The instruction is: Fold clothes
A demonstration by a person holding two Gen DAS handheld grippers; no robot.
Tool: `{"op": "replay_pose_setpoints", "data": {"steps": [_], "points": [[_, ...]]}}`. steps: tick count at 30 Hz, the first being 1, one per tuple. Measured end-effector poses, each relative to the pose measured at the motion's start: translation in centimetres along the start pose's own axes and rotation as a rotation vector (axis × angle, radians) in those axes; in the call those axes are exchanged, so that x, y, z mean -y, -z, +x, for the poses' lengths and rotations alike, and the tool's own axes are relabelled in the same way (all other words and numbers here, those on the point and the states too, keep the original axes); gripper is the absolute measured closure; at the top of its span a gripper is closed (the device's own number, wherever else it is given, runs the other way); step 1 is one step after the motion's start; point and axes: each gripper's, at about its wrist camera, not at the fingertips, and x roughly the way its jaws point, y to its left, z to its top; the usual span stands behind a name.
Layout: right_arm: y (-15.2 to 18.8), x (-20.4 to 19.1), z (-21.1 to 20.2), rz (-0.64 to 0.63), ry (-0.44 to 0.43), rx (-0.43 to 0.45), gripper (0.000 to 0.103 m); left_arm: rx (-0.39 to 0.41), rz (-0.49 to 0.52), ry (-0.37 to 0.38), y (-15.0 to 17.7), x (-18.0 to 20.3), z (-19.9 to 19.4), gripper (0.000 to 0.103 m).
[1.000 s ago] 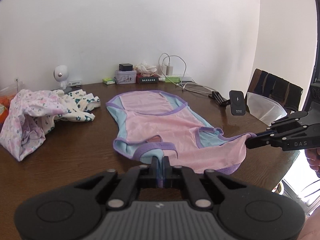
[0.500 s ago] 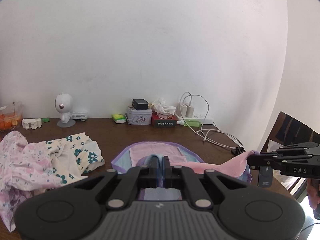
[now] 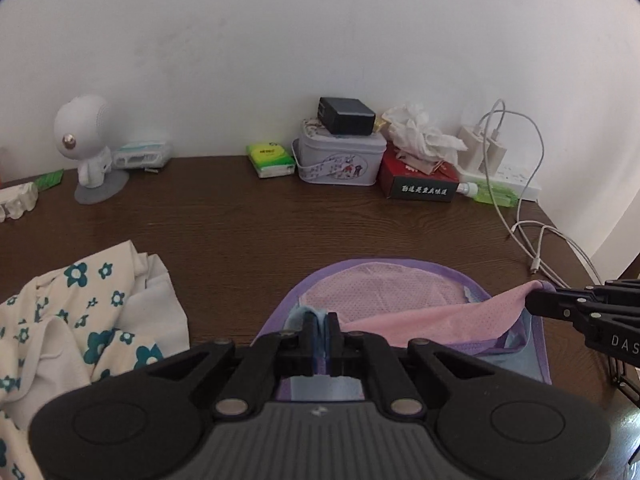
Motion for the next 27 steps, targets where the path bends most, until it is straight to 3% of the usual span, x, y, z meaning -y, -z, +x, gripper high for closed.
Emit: {"op": "replay_pose_setpoints", "data": {"steps": [5,6,7,8,9,10,11,14,17,19,21,22,23,27], "points": [[0.0,1.5,3.8,0.033,0.024,-0.037,0.098,0.003,-0.017,0.035,-1.1,-0.9,2.8,0.100],[0.0,1.7,4.2,0.041,0.027,-0.036,0.098,0.005,-0.019,0.044,-1.3,-1.1,3.2,0.096],[0.0,1.9,4.5,0.051,0.031,-0.036,0.096,0.007,-0.032,0.043,-1.4,-1.2,3.4,0.085],[-0.1,2.2,4.9,0.071,0.038,-0.041,0.086,0.009,-0.046,0.043,-1.6,-1.3,3.6,0.074],[-0.1,2.6,5.3,0.094,0.047,-0.052,0.073,0.012,-0.060,0.042,-1.7,-1.4,3.8,0.052],[0.0,2.9,5.4,0.111,0.062,-0.058,0.037,0.025,-0.078,0.028,-1.7,-1.6,3.6,0.046],[0.2,3.1,5.1,0.113,0.079,-0.044,0.024,0.036,-0.090,0.021,-1.5,-1.8,3.1,0.045],[1.1,2.9,2.7,0.057,0.104,0.007,0.024,0.045,-0.078,0.000,-0.6,-2.2,1.1,0.038],[3.4,1.0,-1.1,-0.085,0.071,0.053,0.024,0.081,0.091,0.012,2.3,-0.9,-2.0,0.039],[5.7,-0.7,-3.0,-0.178,0.019,0.051,0.028,0.124,0.220,0.019,4.8,0.4,-3.7,0.053],[7.8,-2.1,-3.7,-0.243,-0.011,0.034,0.052,0.085,0.284,0.023,6.8,1.4,-3.6,0.088],[8.7,-2.6,-3.6,-0.258,-0.016,0.021,0.084,0.055,0.294,0.032,7.7,1.8,-3.3,0.092],[9.2,-2.7,-3.1,-0.247,-0.009,0.008,0.093,0.034,0.286,0.042,8.3,1.9,-2.8,0.093],[10.7,-2.6,-1.2,-0.187,0.008,-0.051,0.092,0.024,0.288,0.026,11.0,2.6,-2.2,0.093]]}}
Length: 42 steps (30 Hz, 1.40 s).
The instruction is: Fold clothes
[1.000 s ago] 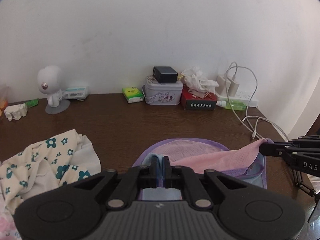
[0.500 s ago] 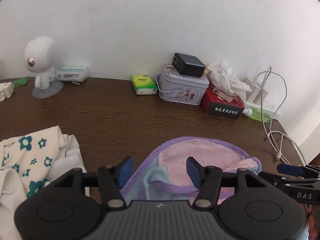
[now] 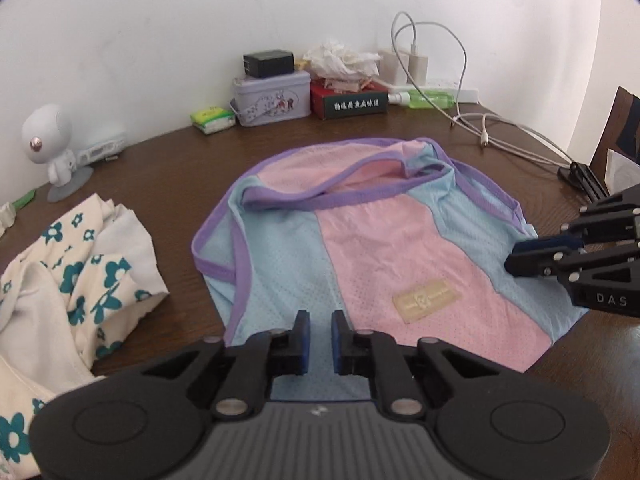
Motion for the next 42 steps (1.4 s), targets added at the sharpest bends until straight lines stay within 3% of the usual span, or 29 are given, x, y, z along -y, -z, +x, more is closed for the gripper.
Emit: {"op": "replay_pose_setpoints", "data": {"steps": [6,13,15,16,17,18,20,21,22,24,27,28,29,31,32,34,37,42], "points": [[3.4,-1.3,-3.1,-0.011,-0.040,-0.037,0.091,-0.003,0.074,-0.001,4.2,2.7,-4.3,0.094],[10.9,-4.9,-11.3,-0.107,-0.169,-0.113,0.090,-0.043,0.178,0.076,12.2,6.0,-12.6,0.094],[11.6,-6.0,-13.0,-0.141,-0.203,-0.112,0.083,-0.051,0.186,0.082,13.1,6.4,-13.7,0.093],[11.3,-6.3,-13.7,-0.154,-0.204,-0.068,0.072,-0.045,0.184,0.092,13.2,6.4,-14.0,0.092],[10.6,-6.6,-14.2,-0.170,-0.182,-0.008,0.057,-0.017,0.182,0.083,12.6,6.4,-14.2,0.088],[9.8,-6.8,-14.5,-0.189,-0.146,0.050,0.050,0.010,0.180,0.073,12.0,6.3,-14.4,0.085],[7.7,-7.1,-13.8,-0.250,-0.070,0.110,0.038,0.065,0.176,0.054,10.7,6.1,-14.9,0.062],[6.7,-7.4,-12.8,-0.281,-0.046,0.104,0.035,0.074,0.190,0.024,9.7,6.3,-14.6,0.040],[5.8,-7.6,-11.7,-0.307,-0.032,0.091,0.032,0.071,0.223,-0.012,8.9,6.5,-14.0,0.035],[4.3,-8.2,-9.1,-0.365,0.010,0.058,0.032,0.066,0.289,-0.085,7.5,7.0,-12.7,0.036],[3.2,-9.0,-6.0,-0.437,0.068,0.017,0.038,-0.002,0.383,-0.125,6.4,7.2,-9.9,0.043],[2.8,-8.9,-5.1,-0.435,0.078,-0.005,0.049,-0.025,0.397,-0.129,6.2,7.1,-8.9,0.053],[2.5,-8.7,-4.6,-0.419,0.067,-0.021,0.067,-0.044,0.401,-0.132,6.0,6.9,-8.1,0.060],[1.9,-8.1,-4.2,-0.378,0.035,-0.036,0.090,-0.067,0.394,-0.104,5.5,6.3,-7.1,0.094],[1.5,-7.6,-4.4,-0.350,0.012,-0.031,0.091,-0.079,0.390,-0.089,5.3,6.0,-6.6,0.100],[0.6,-6.5,-4.4,-0.289,-0.034,-0.024,0.091,-0.081,0.372,-0.050,4.6,5.4,-6.3,0.101],[-0.7,-5.0,-4.1,-0.224,-0.063,-0.021,0.090,-0.069,0.360,-0.055,2.9,4.9,-5.8,0.101],[-1.7,-2.7,-3.7,-0.108,-0.154,-0.022,0.095,-0.075,0.152,0.044,0.1,2.3,-6.0,0.101]]}}
